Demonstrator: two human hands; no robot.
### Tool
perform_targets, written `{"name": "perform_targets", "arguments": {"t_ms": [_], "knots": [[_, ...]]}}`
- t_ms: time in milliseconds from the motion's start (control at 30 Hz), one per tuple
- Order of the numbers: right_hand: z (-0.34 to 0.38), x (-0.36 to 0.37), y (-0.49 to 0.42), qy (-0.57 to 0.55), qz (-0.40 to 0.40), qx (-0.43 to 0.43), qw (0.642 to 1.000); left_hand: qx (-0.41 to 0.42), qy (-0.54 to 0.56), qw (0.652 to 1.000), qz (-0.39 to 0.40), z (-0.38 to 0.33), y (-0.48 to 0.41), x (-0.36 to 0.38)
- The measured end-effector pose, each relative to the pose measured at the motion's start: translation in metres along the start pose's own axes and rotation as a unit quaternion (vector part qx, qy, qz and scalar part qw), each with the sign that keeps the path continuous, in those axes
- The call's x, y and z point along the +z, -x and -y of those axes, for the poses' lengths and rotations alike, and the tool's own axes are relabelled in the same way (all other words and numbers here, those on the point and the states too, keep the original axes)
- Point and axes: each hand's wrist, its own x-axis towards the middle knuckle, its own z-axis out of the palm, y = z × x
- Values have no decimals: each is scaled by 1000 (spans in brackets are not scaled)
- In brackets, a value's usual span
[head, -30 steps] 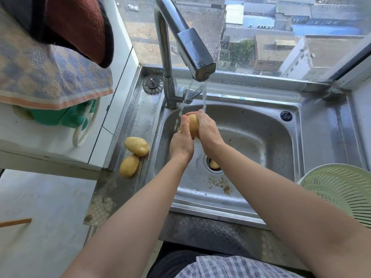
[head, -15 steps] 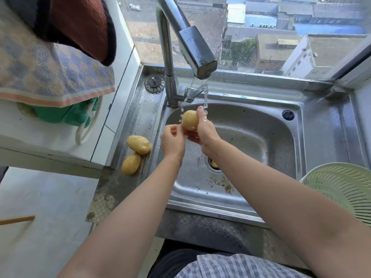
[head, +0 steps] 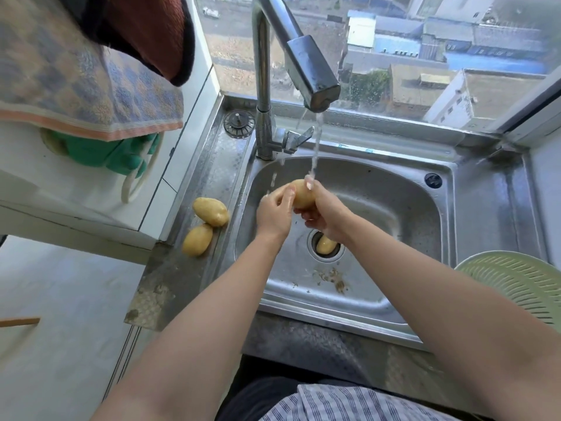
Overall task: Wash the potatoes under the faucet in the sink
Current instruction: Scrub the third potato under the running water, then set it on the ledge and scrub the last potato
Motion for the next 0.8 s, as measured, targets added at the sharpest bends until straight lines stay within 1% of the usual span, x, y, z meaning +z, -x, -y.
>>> {"name": "perform_targets", "arguments": {"t_ms": [100,167,267,367,433,533,633,700,800], "knots": [[-8,7,-5,39,2,-17,999,4,-88,994,-64,8,2,-21],[-14,16,-4,76,8,-20,997,-20,-118,988,-94,13,8,-39],[-19,37,3,121,44,-35,991,-65,-167,973,-145,26,21,-63],[-23,65,7,169,100,-71,978,-80,-187,957,-209,42,33,-83],[-28,86,10,201,137,-93,966,-90,-189,949,-236,48,42,-96],[-39,117,15,254,151,-154,943,-97,-208,939,-255,56,61,-113],[-54,141,16,332,148,-237,901,-102,-226,933,-261,66,80,-122],[-67,149,15,353,142,-265,886,-96,-221,933,-269,72,88,-126],[-79,154,18,375,122,-277,876,-97,-244,928,-265,77,95,-127]]}}
